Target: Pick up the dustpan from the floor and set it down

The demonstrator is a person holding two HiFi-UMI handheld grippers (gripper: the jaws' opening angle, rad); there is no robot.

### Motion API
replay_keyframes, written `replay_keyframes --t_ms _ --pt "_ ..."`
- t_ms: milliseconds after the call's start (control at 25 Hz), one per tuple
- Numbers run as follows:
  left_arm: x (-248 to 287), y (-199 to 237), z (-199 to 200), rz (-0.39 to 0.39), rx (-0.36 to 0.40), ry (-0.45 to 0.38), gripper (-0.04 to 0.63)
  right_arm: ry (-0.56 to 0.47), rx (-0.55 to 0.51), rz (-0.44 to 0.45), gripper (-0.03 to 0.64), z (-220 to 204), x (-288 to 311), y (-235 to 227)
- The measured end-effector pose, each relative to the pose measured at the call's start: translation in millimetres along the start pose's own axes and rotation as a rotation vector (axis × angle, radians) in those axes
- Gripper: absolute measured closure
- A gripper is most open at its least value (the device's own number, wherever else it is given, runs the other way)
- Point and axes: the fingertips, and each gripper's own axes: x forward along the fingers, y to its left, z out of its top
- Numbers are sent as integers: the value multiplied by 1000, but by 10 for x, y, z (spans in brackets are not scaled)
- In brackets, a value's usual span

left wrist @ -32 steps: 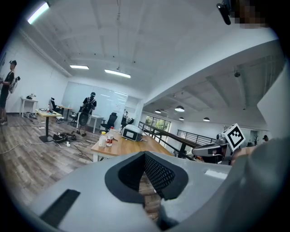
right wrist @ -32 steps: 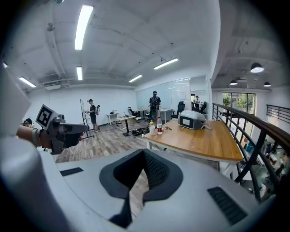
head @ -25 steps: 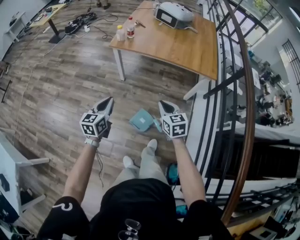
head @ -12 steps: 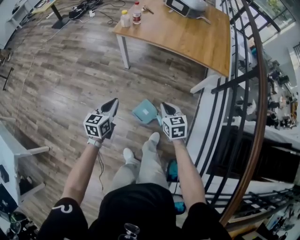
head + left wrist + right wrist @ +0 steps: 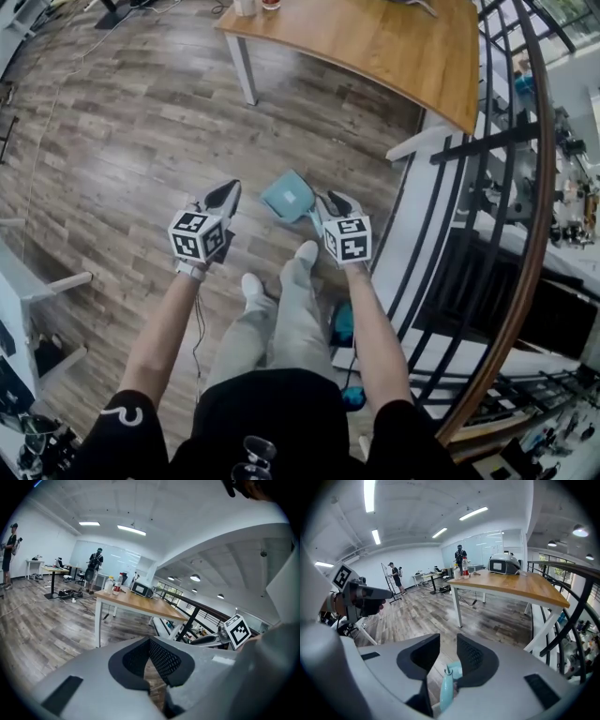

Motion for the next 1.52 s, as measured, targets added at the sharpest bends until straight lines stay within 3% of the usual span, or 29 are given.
replay_keyframes --t_ms 440,640,1000,1280,1520 --pt "237 81 -656 -15 32 87 597 214 35 46 359 -1136 602 -13" --pt "228 198 -885 -3 28 112 597 275 21 36 344 -1398 797 -2" --pt "231 347 -1103 9 11 119 597 347 19 1 350 -1710 1027 -31" --pt "182 409 -1168 20 -1 119 597 344 10 -29 482 -1752 1056 -29" --pt "204 411 -1210 26 -9 120 597 350 -33 -31 517 -1780 1050 -23"
